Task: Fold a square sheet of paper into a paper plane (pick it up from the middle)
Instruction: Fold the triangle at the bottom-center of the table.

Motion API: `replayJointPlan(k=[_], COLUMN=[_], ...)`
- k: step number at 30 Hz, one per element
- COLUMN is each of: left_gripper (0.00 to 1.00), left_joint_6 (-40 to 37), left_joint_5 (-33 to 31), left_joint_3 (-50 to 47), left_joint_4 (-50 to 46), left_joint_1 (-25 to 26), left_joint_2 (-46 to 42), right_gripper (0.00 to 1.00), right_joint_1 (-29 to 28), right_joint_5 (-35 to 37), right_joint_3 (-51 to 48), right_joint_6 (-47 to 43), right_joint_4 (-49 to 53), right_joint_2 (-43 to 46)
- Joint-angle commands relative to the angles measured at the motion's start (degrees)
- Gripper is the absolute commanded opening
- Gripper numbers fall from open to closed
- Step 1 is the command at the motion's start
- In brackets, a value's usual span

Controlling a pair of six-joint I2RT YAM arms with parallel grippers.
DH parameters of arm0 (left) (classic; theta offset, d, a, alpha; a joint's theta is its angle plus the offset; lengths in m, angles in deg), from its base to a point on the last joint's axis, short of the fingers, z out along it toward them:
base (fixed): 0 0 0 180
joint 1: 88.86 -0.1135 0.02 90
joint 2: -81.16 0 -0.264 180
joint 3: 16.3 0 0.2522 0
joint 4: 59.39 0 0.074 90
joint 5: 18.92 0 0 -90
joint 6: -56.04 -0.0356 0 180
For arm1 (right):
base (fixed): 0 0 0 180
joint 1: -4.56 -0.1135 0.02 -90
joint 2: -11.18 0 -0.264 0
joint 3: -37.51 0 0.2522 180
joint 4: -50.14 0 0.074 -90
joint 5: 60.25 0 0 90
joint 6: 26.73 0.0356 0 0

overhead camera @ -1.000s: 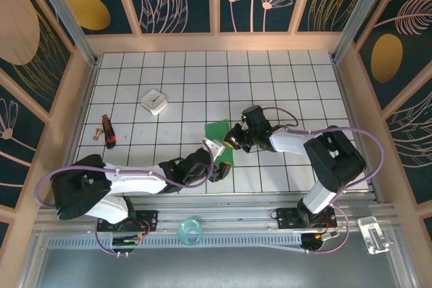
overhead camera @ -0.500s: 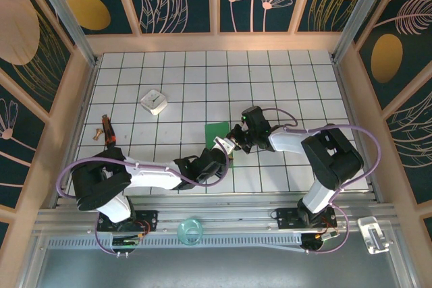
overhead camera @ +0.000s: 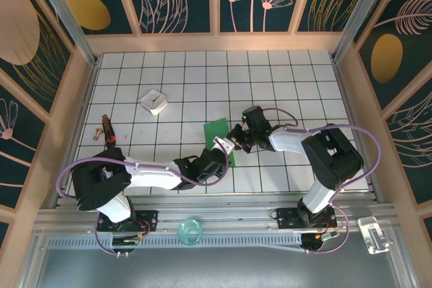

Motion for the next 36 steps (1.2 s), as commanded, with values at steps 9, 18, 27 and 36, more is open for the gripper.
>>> replayJointPlan(k=[9, 18, 27, 36], left_gripper=[0.00, 0.00, 0.00, 0.00], left_joint_6=[7.35, 10.90, 12.39, 12.91], left_joint_5=[15.23, 26.73, 29.06, 29.58], left_joint_3=[-5.18, -7.65, -6.93, -7.62], left_joint_4=[7.25, 13.76, 14.61, 15.33], left_joint_1=[-3.74, -7.80, -8.12, -8.96], left_joint_2=[-4.84, -4.63, -2.27, -1.38], right_gripper=[0.32, 0.36, 0.24, 0.18], right_joint_1=[3.70, 4.81, 3.13, 3.50], right_joint_5=[1.56, 1.22, -3.22, -2.66], right_joint_3=[-0.53, 1.01, 8.89, 9.44], right_joint_6=[-9.47, -20.17, -23.02, -26.65], right_joint_4=[7.26, 5.68, 1.86, 0.78], right_joint_2=[6.24, 11.17, -1.30, -9.21])
